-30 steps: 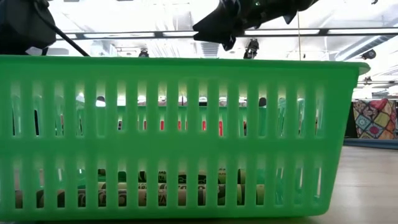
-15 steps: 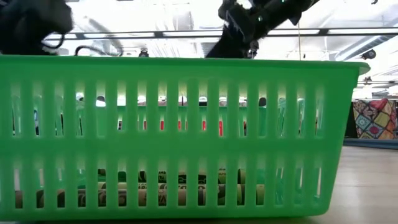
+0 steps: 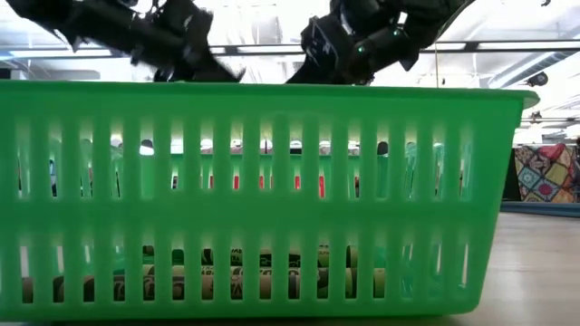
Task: Sort crayons
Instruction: Put the brown crayon into the yellow bin
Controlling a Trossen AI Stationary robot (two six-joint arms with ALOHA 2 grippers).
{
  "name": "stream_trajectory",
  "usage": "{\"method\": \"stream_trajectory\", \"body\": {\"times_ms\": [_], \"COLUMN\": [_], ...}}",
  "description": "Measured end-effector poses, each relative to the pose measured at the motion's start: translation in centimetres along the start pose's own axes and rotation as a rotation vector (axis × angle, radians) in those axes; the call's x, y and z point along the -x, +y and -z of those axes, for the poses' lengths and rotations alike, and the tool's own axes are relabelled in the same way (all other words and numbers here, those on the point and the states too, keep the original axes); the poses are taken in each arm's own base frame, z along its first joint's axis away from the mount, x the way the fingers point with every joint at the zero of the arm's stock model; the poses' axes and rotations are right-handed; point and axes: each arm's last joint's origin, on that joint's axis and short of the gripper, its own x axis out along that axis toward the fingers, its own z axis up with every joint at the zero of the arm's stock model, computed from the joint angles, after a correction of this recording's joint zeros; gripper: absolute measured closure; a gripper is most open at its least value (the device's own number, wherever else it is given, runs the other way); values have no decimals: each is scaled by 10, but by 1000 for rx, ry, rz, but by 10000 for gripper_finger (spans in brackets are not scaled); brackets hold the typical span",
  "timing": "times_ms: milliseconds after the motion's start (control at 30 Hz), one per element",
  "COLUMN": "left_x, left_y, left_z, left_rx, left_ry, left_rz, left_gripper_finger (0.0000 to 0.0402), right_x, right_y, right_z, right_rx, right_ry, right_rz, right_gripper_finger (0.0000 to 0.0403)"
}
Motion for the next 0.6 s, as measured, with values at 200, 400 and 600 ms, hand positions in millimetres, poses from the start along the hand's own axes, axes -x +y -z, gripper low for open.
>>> {"method": "stream_trajectory", "body": {"times_ms": [200,400,600], "left_x": [0,-1,-9], "left_y": [5,6,-1], "left_z": [-8,6,9], "left_rx": [101,143,188], "left_ry": [-261,-341,-423], "left_rz": [149,176,245], "left_gripper_finger": [401,401,401], "right_x": [-1,0,-6], "right_y": [0,1,2], "right_z": [-6,-12,-11], "right_rx": [30,52,43], "right_ry": [-99,-209,-263], "right_rz": [-6,-14,-28], "right_gripper_finger": [269,233,204]}}
